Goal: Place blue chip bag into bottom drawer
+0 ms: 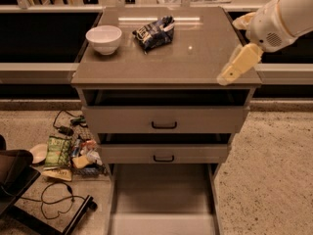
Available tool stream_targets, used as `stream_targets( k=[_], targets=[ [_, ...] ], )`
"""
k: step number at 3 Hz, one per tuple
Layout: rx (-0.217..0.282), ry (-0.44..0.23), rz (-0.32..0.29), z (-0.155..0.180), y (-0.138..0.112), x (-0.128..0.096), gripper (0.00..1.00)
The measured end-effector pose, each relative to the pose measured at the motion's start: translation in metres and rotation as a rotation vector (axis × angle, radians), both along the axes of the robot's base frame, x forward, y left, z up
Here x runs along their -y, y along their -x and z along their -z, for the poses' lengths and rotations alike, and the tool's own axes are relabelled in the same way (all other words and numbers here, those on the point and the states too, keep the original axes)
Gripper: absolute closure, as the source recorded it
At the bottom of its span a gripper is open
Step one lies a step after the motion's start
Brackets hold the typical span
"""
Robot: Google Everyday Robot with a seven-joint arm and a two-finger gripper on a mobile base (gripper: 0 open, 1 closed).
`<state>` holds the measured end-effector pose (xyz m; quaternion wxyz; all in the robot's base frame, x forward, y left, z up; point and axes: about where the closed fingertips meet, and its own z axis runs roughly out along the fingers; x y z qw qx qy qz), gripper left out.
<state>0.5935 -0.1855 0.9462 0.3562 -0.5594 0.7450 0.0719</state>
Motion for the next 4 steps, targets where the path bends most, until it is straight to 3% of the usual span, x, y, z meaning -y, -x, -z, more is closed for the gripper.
stream_targets(
  k=[1,2,3,4],
  targets=[
    [0.054,-0.162,0.006,0.006,-0.058,-0.016,0.0],
    [0.087,-0.252,0.006,0.012,-0.091,-0.026,0.0],
    [0.09,-0.254,0.004,0.013,-0.096,-0.029,0.0],
    [0.103,-0.262,-0.006,0.015,-0.12,-0.046,0.0]
  ],
)
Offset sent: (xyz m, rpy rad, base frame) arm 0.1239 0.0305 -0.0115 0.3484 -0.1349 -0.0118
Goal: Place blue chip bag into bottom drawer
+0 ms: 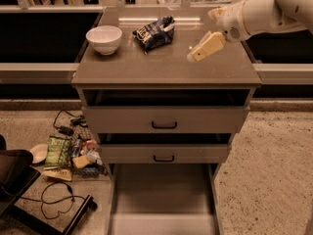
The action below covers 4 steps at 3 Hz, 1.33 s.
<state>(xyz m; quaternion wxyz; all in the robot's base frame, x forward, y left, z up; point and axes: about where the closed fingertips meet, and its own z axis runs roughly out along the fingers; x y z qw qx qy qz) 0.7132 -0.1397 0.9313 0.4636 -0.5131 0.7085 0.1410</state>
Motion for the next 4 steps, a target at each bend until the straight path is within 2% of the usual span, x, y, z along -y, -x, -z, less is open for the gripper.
stream_targets(
  k=[1,3,4],
  targets=[
    [0.02,0.018,-0.011,0.01,-0.056,-0.033,0.0],
    [0.082,0.072,0.026,0.021,-0.139,-0.079,0.0],
    [0.061,0.077,0.042,0.047,-0.175,-0.111,0.03]
  ],
)
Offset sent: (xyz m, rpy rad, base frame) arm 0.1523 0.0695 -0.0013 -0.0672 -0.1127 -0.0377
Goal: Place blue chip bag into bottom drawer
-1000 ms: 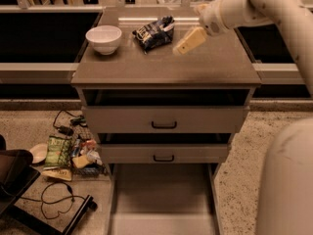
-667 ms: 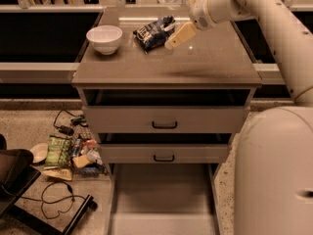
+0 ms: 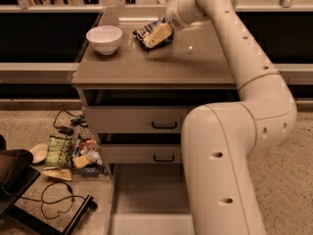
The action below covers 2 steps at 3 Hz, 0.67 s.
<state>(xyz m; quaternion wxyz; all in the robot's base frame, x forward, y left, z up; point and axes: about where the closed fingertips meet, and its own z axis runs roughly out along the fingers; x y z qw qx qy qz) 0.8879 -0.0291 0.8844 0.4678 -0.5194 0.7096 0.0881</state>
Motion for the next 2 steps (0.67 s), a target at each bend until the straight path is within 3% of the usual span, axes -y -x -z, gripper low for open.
stream_targets(
  k=[2],
  targets=[
    [-0.065,-0.046,0.023,0.041,-0.02,-0.022,0.49]
  ],
)
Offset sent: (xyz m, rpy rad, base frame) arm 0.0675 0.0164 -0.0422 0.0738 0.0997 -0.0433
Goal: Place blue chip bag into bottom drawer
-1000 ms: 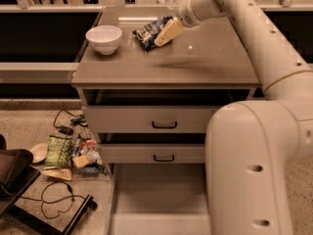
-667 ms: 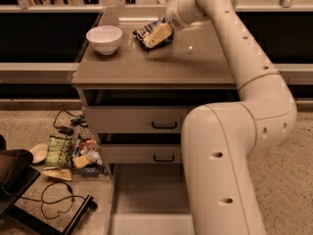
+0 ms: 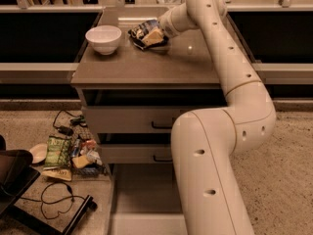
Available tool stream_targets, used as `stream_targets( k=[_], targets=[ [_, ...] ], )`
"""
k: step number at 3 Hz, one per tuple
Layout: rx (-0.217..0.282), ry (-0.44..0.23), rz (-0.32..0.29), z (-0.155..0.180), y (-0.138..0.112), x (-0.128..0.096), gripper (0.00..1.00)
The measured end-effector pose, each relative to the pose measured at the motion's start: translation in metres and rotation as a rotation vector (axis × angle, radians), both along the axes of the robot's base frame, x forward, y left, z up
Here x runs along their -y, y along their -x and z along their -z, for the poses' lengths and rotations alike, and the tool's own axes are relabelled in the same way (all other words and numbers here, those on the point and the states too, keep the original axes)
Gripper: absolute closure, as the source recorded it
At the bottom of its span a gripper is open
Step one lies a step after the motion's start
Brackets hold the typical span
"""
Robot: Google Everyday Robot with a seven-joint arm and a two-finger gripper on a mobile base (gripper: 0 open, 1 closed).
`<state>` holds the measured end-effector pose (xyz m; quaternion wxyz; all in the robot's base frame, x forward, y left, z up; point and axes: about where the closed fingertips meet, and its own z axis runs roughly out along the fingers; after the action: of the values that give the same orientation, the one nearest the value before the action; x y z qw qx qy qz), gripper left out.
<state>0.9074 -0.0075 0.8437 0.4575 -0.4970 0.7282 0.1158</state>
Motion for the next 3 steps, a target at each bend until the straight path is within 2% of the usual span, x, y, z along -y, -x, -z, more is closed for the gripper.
stream_targets(
  k=[1,2,3],
  targets=[
    [-0.017,-0.055,0.005,0.0045,-0.0013,0.0006,0.72],
    [-0.017,-0.055,0.005,0.0026,-0.001,0.0005,0.95],
    [-0.018,-0.058,0.003,-0.0017,0.001,0.0002,1.0]
  ],
)
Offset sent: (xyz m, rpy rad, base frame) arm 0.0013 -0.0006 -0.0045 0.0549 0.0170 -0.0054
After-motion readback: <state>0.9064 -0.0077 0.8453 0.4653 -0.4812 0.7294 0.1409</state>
